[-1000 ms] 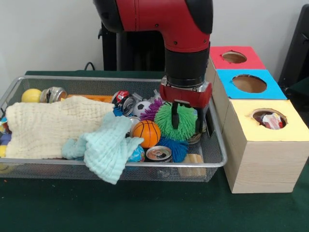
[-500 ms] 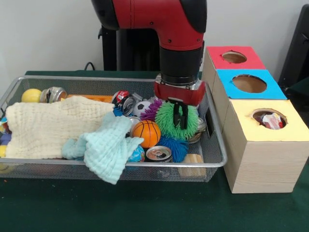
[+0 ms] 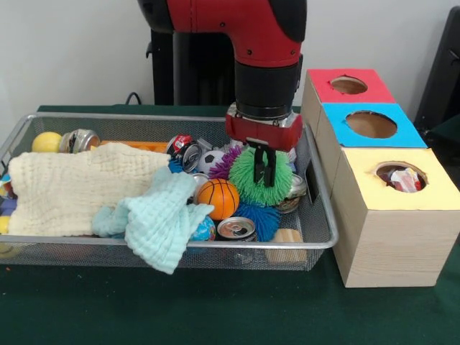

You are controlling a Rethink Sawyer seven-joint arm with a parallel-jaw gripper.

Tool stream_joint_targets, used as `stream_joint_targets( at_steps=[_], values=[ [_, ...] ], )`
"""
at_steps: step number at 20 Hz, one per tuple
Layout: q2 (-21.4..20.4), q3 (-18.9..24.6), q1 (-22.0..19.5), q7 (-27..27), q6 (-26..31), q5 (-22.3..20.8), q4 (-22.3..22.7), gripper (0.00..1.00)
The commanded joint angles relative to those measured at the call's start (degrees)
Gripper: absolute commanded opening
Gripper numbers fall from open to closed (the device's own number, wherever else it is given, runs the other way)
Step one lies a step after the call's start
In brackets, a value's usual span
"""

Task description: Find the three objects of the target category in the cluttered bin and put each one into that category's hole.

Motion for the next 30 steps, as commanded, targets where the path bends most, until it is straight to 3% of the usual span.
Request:
stream_joint_targets(
  at_steps=[1,4,8,11,14,18,21,26,30],
  values=[
    [-15.6,0.3,0.1,5.5,17.4,8.6,6.0,0.00],
    [-20.4,0.5,-0.3,3.0,28.1,11.0,3.3,0.00],
    [-23.6,1.5,-2.2,1.3,32.1,13.4,2.8,0.00],
    [-24.9,1.2,-2.7,-0.3,37.2,13.5,1.0,0.00],
    [-25.3,1.4,-3.8,-2.4,38.8,12.8,-0.3,0.00],
    [-24.4,2.0,-5.4,-5.3,36.3,11.1,0.5,0.00],
    [-21.1,3.2,-7.1,-6.6,29.9,9.9,1.6,0.00],
    [-19.4,3.9,-7.4,-5.5,24.1,8.5,4.3,0.00],
    [-15.5,4.3,-8.0,-5.4,21.7,7.3,2.7,0.00]
  ],
)
